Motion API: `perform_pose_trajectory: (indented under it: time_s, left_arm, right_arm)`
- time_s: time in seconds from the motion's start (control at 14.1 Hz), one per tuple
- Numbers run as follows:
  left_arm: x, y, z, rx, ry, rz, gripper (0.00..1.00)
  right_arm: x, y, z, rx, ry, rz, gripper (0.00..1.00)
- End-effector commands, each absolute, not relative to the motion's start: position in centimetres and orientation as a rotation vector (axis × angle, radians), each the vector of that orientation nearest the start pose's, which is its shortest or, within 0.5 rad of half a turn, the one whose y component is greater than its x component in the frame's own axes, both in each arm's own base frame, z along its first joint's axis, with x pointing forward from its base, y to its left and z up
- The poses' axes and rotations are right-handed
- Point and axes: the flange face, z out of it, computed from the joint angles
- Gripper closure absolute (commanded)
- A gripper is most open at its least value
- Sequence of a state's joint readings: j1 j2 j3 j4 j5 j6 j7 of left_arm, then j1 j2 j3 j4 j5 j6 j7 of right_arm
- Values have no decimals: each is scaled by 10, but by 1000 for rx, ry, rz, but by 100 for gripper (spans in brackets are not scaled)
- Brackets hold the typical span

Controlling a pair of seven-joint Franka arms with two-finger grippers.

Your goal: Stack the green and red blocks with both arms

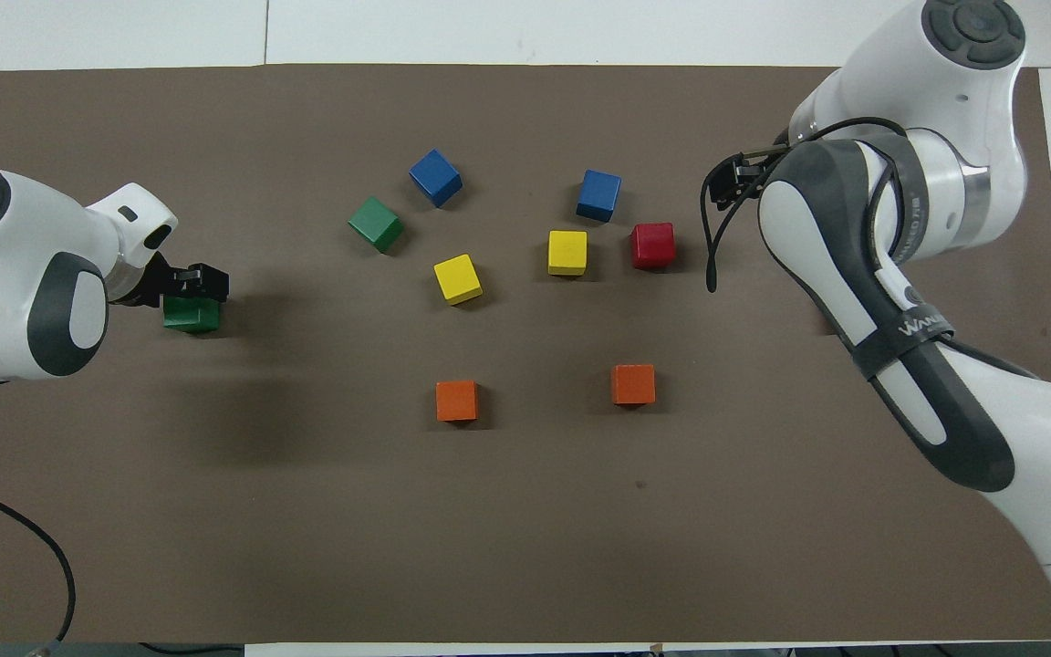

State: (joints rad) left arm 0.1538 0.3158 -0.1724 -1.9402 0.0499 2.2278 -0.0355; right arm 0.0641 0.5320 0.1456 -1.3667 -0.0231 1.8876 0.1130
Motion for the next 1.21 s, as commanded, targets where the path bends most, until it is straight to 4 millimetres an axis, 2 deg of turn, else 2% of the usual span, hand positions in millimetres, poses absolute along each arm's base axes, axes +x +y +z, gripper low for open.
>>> perform_pose_trajectory:
  time_s: [0.0,0.36,0.5,0.71,0.78,0.92,1.14]
  left_arm:
    - [620,-11,345,-3155,4,-3,0]
    - [643,-73,370,-3166,-299,-38,0]
    - [654,-86,382,-3161,-529,-36,0]
    - [659,-135,393,-3135,-753,-24,0]
    - [662,-141,392,-3121,-868,-9,0]
    - [666,-172,394,-3110,-898,14,0]
    - [680,-213,383,-3041,-1012,42,0]
  right_arm:
    - [713,159,401,-3121,-103,29,0]
    - [702,214,388,-3122,-27,42,0]
    - [702,216,387,-3119,-1,32,0]
    - [700,217,379,-3115,5,29,0]
    - [699,217,371,-3113,21,30,0]
    - [696,217,352,-3109,23,25,0]
    - [686,220,330,-3105,28,24,0]
